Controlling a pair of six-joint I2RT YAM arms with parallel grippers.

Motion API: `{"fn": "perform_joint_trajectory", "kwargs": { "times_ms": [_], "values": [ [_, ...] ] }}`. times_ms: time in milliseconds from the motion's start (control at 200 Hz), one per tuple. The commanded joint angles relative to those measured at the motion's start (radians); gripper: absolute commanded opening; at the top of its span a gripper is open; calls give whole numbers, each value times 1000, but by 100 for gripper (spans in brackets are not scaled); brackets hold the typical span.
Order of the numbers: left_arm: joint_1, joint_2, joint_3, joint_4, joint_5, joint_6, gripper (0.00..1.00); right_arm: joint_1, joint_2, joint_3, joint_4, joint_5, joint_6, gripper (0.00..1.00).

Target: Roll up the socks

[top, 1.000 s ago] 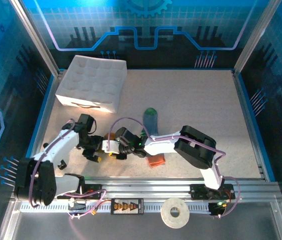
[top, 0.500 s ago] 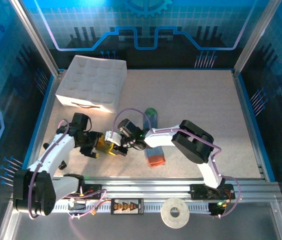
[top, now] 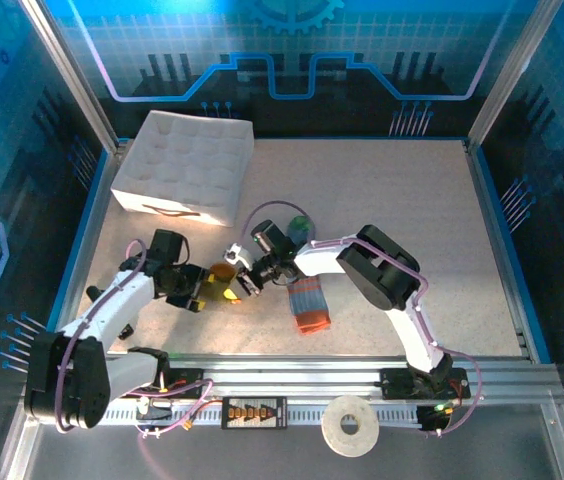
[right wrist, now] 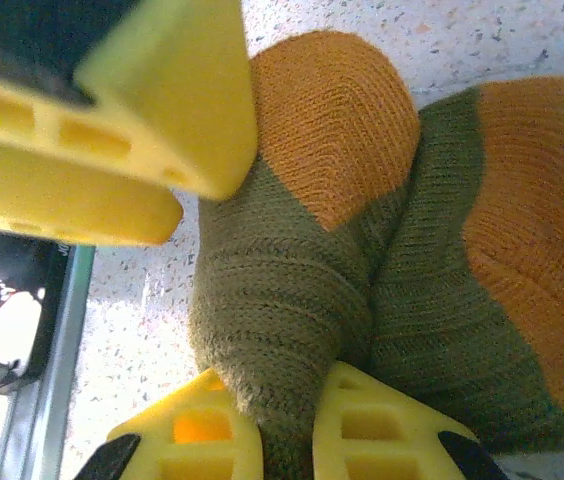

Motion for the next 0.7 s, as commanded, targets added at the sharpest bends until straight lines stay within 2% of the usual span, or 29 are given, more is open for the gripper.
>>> {"fn": "perform_joint_trajectory", "kwargs": {
  "times_ms": [0,210,305,410,530,620,695],
  "values": [
    [-21,24,-18,1,1,0,55,-29,110,-30,-230,89,80,3],
    [-48,82,-25,60,-14,-18,59,-33,152,30,-297,63,108,5],
    [-53,142,-27,45,-38,-10,55,-34,154,51,-313,72,115,8],
    [-53,204,-39,-28,-77,-16,42,-29,133,60,-321,103,82,21],
    [-52,249,-46,-93,-111,-27,34,-1,-9,-15,-219,179,-30,42],
    [-52,268,-21,-147,-135,-22,34,25,-118,-97,-114,244,-129,48],
    [-51,274,-5,-170,-140,-21,34,55,-214,-190,13,345,-220,51]
  ]
}}
